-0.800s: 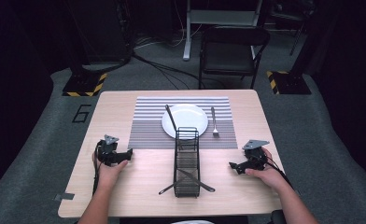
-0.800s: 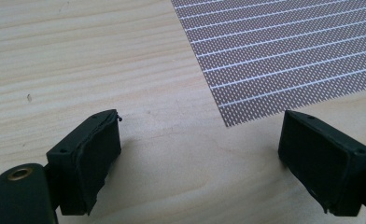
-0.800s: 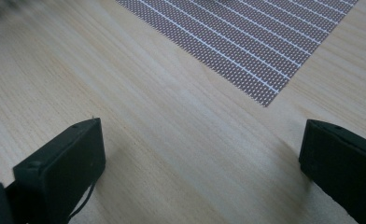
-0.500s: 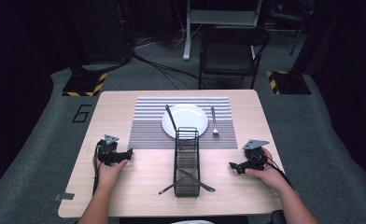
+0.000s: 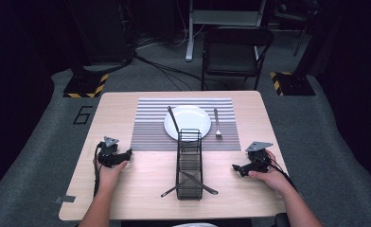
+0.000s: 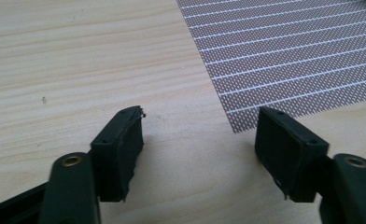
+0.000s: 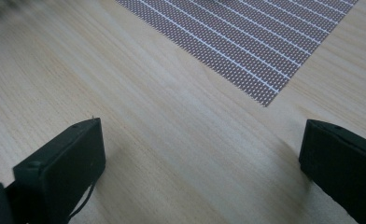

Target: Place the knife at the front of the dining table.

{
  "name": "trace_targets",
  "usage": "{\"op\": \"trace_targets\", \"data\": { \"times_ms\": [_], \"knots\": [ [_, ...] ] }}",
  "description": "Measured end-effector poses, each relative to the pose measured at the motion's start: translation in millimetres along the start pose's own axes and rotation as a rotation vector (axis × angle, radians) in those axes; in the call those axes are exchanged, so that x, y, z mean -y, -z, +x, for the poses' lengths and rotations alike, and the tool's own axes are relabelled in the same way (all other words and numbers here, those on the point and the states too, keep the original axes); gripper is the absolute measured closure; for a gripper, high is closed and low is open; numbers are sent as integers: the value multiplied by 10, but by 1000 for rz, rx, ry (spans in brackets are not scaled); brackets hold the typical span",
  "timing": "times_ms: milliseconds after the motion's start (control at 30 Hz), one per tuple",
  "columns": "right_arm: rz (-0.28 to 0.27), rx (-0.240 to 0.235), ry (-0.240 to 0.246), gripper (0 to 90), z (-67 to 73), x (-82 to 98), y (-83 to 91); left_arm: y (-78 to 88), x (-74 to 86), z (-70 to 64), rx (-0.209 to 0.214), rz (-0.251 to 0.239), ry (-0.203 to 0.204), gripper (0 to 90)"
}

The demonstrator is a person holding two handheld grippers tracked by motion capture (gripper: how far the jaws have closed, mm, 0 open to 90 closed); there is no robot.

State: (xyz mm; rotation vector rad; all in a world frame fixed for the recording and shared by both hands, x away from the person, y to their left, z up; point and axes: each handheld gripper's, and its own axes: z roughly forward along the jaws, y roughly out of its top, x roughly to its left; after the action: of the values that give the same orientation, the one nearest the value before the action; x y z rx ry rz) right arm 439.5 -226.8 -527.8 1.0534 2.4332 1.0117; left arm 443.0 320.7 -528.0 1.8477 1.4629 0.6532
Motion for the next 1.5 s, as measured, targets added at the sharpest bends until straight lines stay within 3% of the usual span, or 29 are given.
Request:
{"op": "trace_targets", "data": {
  "times_ms": [33,133,267,500,700,733,1133,1500],
  "knots": [
    [0,0,0,0,0,0,0,5,3,16,-5,-2,-3,363],
    [0,0,0,0,0,0,0,37,-9,42,-2,4,48,439],
    [0,0,0,0,0,0,0,74,-30,34,3,35,61,460],
    [0,0,0,0,0,0,0,159,-84,-47,29,5,58,464],
    [0,0,0,0,0,0,0,183,-120,-111,52,9,47,478],
    [0,0,0,0,0,0,0,185,-127,-142,53,-16,56,478],
    [0,0,0,0,1,0,0,333,-285,-329,134,-27,16,478],
    [0,0,0,0,0,0,0,373,-366,-523,169,-29,-22,469]
  ]
}}
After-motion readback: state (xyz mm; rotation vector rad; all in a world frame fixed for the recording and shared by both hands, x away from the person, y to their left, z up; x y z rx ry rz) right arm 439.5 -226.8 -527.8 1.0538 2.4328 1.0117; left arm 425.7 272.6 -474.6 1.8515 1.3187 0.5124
